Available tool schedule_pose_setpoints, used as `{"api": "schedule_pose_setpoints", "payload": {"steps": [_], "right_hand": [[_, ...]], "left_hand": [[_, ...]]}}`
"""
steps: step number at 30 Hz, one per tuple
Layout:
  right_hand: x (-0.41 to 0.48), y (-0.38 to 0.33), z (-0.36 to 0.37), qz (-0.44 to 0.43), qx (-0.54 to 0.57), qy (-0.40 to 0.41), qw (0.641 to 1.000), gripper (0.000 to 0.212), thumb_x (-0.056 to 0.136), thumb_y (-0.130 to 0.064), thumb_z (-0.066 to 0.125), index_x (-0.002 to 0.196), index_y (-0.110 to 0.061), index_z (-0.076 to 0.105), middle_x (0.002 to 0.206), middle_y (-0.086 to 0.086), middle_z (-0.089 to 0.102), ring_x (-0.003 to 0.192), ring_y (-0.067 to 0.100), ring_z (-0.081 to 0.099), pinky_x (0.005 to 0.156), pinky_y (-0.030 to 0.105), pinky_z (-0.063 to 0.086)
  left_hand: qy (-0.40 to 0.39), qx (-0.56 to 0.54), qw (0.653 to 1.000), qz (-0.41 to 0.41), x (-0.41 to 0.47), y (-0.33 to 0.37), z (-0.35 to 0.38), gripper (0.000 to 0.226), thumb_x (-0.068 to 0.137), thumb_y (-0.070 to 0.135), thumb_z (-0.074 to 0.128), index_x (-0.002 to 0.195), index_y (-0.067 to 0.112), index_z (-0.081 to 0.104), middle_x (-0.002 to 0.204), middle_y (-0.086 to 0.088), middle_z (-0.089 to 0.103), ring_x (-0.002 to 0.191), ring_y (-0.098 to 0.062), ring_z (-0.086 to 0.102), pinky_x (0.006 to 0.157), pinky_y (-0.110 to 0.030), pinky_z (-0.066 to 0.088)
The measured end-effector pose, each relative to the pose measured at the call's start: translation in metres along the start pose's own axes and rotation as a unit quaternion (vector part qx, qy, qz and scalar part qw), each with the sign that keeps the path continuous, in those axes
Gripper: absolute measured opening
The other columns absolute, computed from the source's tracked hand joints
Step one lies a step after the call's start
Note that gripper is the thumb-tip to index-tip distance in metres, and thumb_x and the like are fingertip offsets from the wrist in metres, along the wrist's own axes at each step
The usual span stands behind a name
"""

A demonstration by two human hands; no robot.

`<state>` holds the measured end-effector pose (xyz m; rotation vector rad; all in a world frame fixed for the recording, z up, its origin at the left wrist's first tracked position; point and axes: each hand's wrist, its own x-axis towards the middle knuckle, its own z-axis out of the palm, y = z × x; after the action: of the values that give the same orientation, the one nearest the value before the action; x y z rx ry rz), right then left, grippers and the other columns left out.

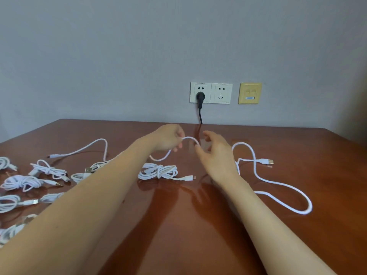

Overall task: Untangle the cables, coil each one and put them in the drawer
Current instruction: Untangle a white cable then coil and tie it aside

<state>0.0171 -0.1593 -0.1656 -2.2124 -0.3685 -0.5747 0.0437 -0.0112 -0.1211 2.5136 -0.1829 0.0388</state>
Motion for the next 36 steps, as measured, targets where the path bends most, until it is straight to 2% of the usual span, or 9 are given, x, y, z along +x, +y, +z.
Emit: {"api": "schedule_pose_setpoints", "payload": {"steps": [2, 4, 8, 14, 18, 21, 27, 32, 36], "right_hand": [[0.002, 0.002, 0.000, 0.006, 0.025, -0.010, 1.000, 0.040, 0.091, -0.028, 0.056, 0.128, -0.011, 0.051, 0.114, 0.009, 0.062, 0.104, 0.025, 0.055, 0.078, 0.023, 0.033], [0.004, 0.002, -0.005, 0.037, 0.067, -0.005, 0.997, 0.021, 0.094, -0.028, 0.050, 0.101, -0.013, 0.062, 0.082, 0.009, 0.065, 0.081, 0.025, 0.052, 0.061, 0.028, 0.029], [0.011, 0.007, -0.018, 0.136, 0.180, 0.065, 0.972, 0.037, 0.096, -0.020, 0.045, 0.059, -0.018, 0.051, 0.054, -0.006, 0.044, 0.055, 0.012, 0.039, 0.053, 0.024, 0.030], [0.016, 0.009, -0.024, 0.215, 0.290, 0.224, 0.905, 0.037, 0.096, -0.018, 0.039, 0.060, -0.020, 0.049, 0.060, -0.002, 0.047, 0.063, 0.019, 0.042, 0.067, 0.031, 0.034], [0.017, 0.008, -0.038, 0.240, 0.380, 0.338, 0.827, 0.033, 0.093, -0.014, 0.039, 0.061, -0.019, 0.047, 0.055, 0.000, 0.043, 0.054, 0.016, 0.039, 0.060, 0.030, 0.035], [0.017, 0.011, -0.045, 0.256, 0.397, 0.399, 0.786, 0.034, 0.094, -0.017, 0.041, 0.061, -0.020, 0.048, 0.055, -0.001, 0.045, 0.057, 0.016, 0.041, 0.065, 0.031, 0.036], [0.010, 0.015, -0.033, 0.182, 0.192, 0.297, 0.918, 0.030, 0.088, -0.007, 0.042, 0.105, -0.013, 0.066, 0.109, 0.002, 0.059, 0.095, 0.015, 0.050, 0.076, 0.015, 0.031], [0.002, 0.004, -0.025, -0.003, -0.111, 0.140, 0.984, 0.047, 0.079, -0.016, 0.034, 0.117, -0.013, 0.062, 0.114, 0.007, 0.063, 0.108, 0.028, 0.051, 0.094, 0.035, 0.027], [0.000, -0.003, -0.024, -0.027, -0.110, 0.064, 0.992, 0.051, 0.085, -0.018, 0.038, 0.136, -0.015, 0.044, 0.117, 0.003, 0.062, 0.111, 0.025, 0.052, 0.105, 0.037, 0.026]], "left_hand": [[0.005, -0.049, 0.997, 0.053, -0.001, 0.016, 0.004, 0.017, 0.096, 0.003, 0.042, 0.087, 0.016, 0.049, 0.072, 0.003, 0.058, 0.060, -0.006, 0.054, 0.049, -0.007, 0.039], [-0.005, -0.076, 0.994, 0.085, 0.000, 0.028, 0.010, 0.023, 0.096, 0.003, 0.043, 0.082, 0.021, 0.048, 0.073, 0.003, 0.058, 0.060, -0.005, 0.054, 0.056, -0.007, 0.041], [-0.031, -0.071, 0.993, 0.087, 0.000, 0.035, 0.020, 0.010, 0.098, 0.010, 0.041, 0.096, 0.015, 0.050, 0.071, 0.004, 0.057, 0.063, -0.007, 0.053, 0.062, -0.020, 0.040], [-0.064, 0.033, 0.994, 0.079, -0.001, 0.024, 0.025, 0.020, 0.097, 0.033, 0.046, 0.080, 0.028, 0.056, 0.078, 0.010, 0.057, 0.076, -0.005, 0.051, 0.073, -0.024, 0.035], [-0.030, 0.203, 0.977, 0.056, 0.004, 0.011, 0.021, 0.015, 0.097, 0.021, 0.041, 0.088, 0.026, 0.052, 0.090, 0.005, 0.052, 0.097, -0.019, 0.045, 0.093, -0.039, 0.026], [-0.011, 0.096, 0.995, 0.005, 0.003, -0.013, 0.018, 0.024, 0.098, 0.017, 0.037, 0.082, 0.024, 0.054, 0.089, 0.004, 0.061, 0.097, -0.019, 0.053, 0.096, -0.037, 0.033], [0.137, -0.176, 0.974, -0.041, 0.007, -0.007, 0.011, 0.033, 0.101, 0.018, 0.033, 0.073, 0.017, 0.052, 0.064, 0.000, 0.050, 0.037, -0.003, 0.052, 0.055, -0.024, 0.048], [0.072, -0.404, 0.912, -0.008, 0.002, 0.031, 0.000, 0.027, 0.101, 0.013, 0.035, 0.078, 0.013, 0.049, 0.065, -0.004, 0.048, 0.034, -0.010, 0.051, 0.041, -0.019, 0.049], [0.027, -0.505, 0.863, 0.018, -0.006, 0.048, -0.007, 0.027, 0.100, 0.018, 0.038, 0.076, 0.013, 0.051, 0.056, 0.001, 0.055, 0.037, -0.011, 0.052, 0.042, -0.015, 0.046]]}}
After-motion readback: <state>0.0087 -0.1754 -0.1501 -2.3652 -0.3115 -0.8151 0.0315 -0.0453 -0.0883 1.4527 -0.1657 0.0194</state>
